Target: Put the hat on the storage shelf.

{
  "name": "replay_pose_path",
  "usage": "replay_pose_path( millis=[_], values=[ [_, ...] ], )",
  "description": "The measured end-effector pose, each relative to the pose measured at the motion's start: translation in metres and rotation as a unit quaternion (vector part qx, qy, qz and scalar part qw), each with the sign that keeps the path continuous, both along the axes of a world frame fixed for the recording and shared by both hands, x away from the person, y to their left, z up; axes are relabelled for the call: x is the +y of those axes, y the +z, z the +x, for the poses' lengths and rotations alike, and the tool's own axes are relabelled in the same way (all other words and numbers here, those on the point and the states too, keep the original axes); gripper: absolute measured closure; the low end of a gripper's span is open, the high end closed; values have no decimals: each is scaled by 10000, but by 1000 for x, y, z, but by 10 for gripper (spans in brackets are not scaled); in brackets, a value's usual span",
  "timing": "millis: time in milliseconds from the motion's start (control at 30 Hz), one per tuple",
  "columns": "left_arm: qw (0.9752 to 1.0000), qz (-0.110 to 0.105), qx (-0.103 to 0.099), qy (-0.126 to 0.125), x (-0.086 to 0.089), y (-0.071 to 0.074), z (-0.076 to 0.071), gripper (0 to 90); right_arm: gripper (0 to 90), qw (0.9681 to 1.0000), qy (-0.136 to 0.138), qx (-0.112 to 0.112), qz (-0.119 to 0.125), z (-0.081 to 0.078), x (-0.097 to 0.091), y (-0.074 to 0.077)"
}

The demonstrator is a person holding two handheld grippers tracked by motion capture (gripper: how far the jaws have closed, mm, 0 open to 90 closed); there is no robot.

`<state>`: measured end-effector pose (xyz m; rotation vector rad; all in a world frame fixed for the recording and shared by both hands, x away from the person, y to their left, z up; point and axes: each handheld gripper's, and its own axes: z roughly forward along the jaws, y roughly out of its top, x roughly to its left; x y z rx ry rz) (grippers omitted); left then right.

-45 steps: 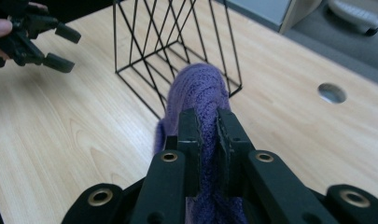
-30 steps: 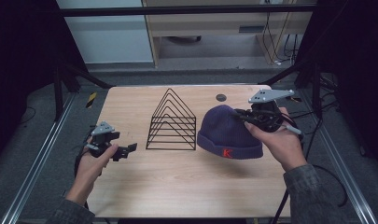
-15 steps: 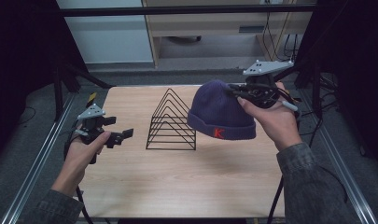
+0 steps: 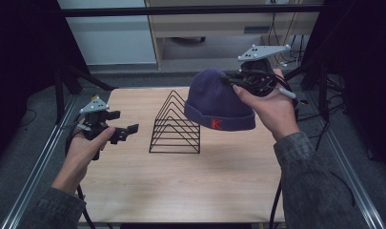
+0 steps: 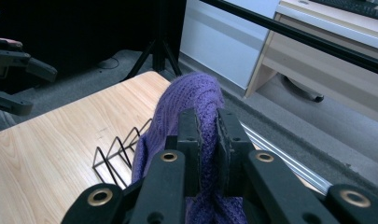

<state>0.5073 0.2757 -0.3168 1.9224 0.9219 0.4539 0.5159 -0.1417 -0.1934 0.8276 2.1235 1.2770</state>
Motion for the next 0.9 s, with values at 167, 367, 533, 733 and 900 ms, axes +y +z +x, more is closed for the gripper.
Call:
replay_pose_path(
  millis=[167, 367, 533, 733, 900],
  values=[
    [9999, -121, -25, -21, -3, 3, -2, 64, 815, 9999, 57, -80, 31, 0, 5, 6],
    [9999, -107, -43, -110, -8, 4, -3, 65, 815, 9999, 90, -125, 52, 0, 10, 11],
    [9997, -118, -66, -190, -14, 7, -4, 66, 815, 9997, 130, -177, 84, -1, 17, 14],
    [9996, -112, -86, -261, -18, 8, -5, 66, 815, 9996, 191, -171, 112, -2, 23, 14],
    [9993, -144, -122, -323, -21, 11, -5, 69, 815, 9994, 256, -184, 138, -2, 31, 13]
  ],
)
